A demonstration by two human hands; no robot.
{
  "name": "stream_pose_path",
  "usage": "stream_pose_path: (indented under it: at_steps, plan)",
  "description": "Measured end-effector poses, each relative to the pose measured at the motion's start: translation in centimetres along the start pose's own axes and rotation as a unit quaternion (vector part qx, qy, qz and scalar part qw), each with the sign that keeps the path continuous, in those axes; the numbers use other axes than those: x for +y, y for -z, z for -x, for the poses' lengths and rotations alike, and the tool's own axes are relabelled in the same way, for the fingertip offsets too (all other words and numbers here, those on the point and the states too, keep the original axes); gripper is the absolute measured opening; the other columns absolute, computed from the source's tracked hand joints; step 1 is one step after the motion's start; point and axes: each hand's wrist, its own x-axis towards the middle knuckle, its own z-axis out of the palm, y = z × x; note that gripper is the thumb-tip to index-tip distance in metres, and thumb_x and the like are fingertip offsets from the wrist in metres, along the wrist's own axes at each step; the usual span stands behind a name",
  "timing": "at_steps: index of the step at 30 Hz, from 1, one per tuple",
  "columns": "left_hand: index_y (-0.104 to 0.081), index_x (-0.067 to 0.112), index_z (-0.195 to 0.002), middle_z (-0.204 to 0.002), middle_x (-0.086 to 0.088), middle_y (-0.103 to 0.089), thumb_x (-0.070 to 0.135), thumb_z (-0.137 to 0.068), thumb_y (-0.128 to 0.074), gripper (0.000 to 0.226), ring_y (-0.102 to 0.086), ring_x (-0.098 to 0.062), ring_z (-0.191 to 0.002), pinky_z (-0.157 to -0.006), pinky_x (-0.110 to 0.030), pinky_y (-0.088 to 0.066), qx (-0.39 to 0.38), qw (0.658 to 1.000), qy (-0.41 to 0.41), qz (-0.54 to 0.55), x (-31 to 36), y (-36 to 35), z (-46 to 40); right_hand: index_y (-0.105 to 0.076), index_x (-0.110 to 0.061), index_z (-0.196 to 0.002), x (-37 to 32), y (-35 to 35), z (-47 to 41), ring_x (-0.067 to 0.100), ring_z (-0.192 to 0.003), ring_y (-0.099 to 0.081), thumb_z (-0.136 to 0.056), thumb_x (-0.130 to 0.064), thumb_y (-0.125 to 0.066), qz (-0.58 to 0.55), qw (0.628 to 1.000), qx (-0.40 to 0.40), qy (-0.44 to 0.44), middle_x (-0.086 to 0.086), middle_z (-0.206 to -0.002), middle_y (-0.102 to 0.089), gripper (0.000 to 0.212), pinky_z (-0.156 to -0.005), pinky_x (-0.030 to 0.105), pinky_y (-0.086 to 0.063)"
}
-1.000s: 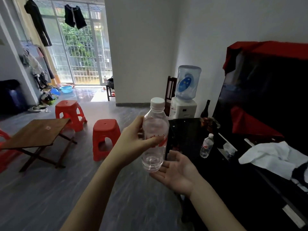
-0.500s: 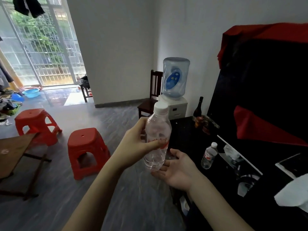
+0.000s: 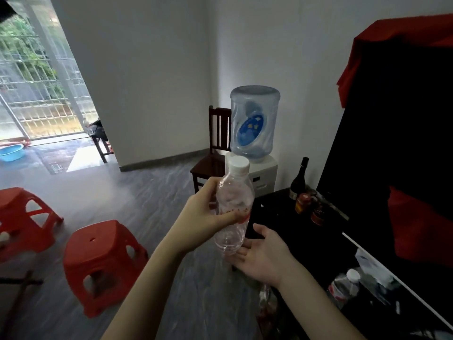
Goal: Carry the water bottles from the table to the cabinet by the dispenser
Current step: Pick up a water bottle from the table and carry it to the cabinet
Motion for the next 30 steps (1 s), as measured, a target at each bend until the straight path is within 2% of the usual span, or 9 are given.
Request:
stream_pose_path:
  at_steps: [5, 8, 12, 15, 17, 22, 24, 26, 30]
  plan:
    - [-0.058, 0.031, -0.124, -0.113, 0.015, -0.071, 0.036, -0.077, -0.086, 0.055, -0.069, -0.001, -0.104, -0.096, -0.034, -0.056, -0.023, 1.0, 0.005, 0.0, -3.4, 0.1, -7.3, -0.054, 0.015, -0.127, -4.6, -0.5, -5.1, 0.043, -0.123, -0.056, -0.098, -0.038, -0.045, -0.017, 1.0, 0.01, 0.004, 0.035, -0.124, -0.062, 0.061, -0.112, 0.048, -0.038]
    - [-0.058, 0.032, -0.123, -0.112, 0.017, -0.071, 0.032, -0.077, -0.087, 0.054, -0.068, 0.0, -0.104, -0.096, -0.035, -0.056, -0.047, 0.999, 0.001, 0.0, -5.4, -0.3, -11.5, -0.053, 0.014, -0.129, -7.1, -0.5, -8.0, 0.043, -0.123, -0.056, -0.098, -0.039, -0.045, -0.03, 0.999, 0.022, 0.02, 0.034, -0.125, -0.062, 0.061, -0.111, 0.049, -0.039]
    - [-0.056, 0.032, -0.125, -0.115, 0.015, -0.07, 0.032, -0.078, -0.086, 0.056, -0.067, 0.001, -0.106, -0.096, -0.03, -0.056, -0.105, 0.994, -0.013, 0.001, -8.4, -1.0, -17.7, -0.052, 0.016, -0.128, -10.2, -0.1, -12.1, 0.044, -0.122, -0.056, -0.099, -0.04, -0.044, -0.062, 0.996, 0.04, 0.042, 0.035, -0.125, -0.061, 0.063, -0.098, 0.049, -0.045]
    - [-0.057, 0.033, -0.123, -0.113, 0.019, -0.07, 0.034, -0.076, -0.087, 0.056, -0.066, 0.005, -0.104, -0.093, -0.023, -0.055, -0.156, 0.987, -0.047, -0.014, -10.5, -1.5, -23.3, -0.054, 0.017, -0.126, -12.8, -0.2, -15.3, 0.044, -0.123, -0.055, -0.099, -0.041, -0.046, -0.105, 0.99, 0.056, 0.07, 0.036, -0.124, -0.061, 0.065, -0.109, 0.049, -0.04]
    - [-0.059, 0.03, -0.121, -0.11, 0.017, -0.072, 0.035, -0.075, -0.088, 0.055, -0.067, 0.004, -0.101, -0.092, -0.027, -0.056, -0.196, 0.977, -0.074, -0.026, -11.5, -1.9, -27.2, -0.054, 0.018, -0.126, -14.3, -0.1, -17.2, 0.044, -0.123, -0.055, -0.099, -0.041, -0.046, -0.137, 0.983, 0.074, 0.095, 0.037, -0.123, -0.062, 0.065, -0.114, 0.048, -0.036]
    - [-0.057, 0.038, -0.11, -0.1, 0.015, -0.071, 0.051, -0.073, -0.086, 0.049, -0.068, -0.002, -0.091, -0.083, -0.037, -0.057, -0.321, 0.932, -0.154, -0.071, -12.2, -4.3, -36.3, -0.052, 0.017, -0.129, -17.3, 0.3, -19.6, 0.044, -0.122, -0.056, -0.102, -0.04, -0.044, -0.22, 0.953, 0.121, 0.167, 0.037, -0.124, -0.061, 0.064, -0.114, 0.048, -0.036]
    - [-0.056, 0.041, -0.11, -0.096, 0.021, -0.071, 0.053, -0.073, -0.085, 0.049, -0.068, 0.002, -0.087, -0.077, -0.025, -0.054, -0.361, 0.911, -0.187, -0.07, -11.8, -6.4, -38.7, -0.053, 0.016, -0.128, -18.3, 1.1, -19.8, 0.043, -0.121, -0.057, -0.102, -0.04, -0.044, -0.251, 0.936, 0.143, 0.203, 0.035, -0.124, -0.061, 0.063, -0.114, 0.048, -0.036]
    - [-0.057, 0.036, -0.114, -0.095, 0.028, -0.07, 0.045, -0.075, -0.087, 0.049, -0.068, 0.006, -0.085, -0.071, -0.013, -0.05, -0.405, 0.889, -0.209, -0.042, -11.3, -8.9, -40.1, -0.055, 0.015, -0.128, -18.9, 2.0, -19.4, 0.041, -0.119, -0.058, -0.102, -0.04, -0.044, -0.286, 0.913, 0.166, 0.237, 0.033, -0.124, -0.063, 0.062, -0.114, 0.047, -0.037]
    - [-0.055, 0.035, -0.123, -0.101, 0.023, -0.072, 0.044, -0.076, -0.085, 0.056, -0.068, 0.007, -0.092, -0.076, -0.013, -0.053, -0.506, 0.83, -0.237, 0.003, -11.2, -14.2, -40.1, -0.057, 0.011, -0.125, -17.3, 4.5, -18.2, 0.04, -0.114, -0.061, -0.103, -0.04, -0.043, -0.373, 0.855, 0.227, 0.279, 0.031, -0.116, -0.068, 0.058, -0.104, 0.046, -0.044]
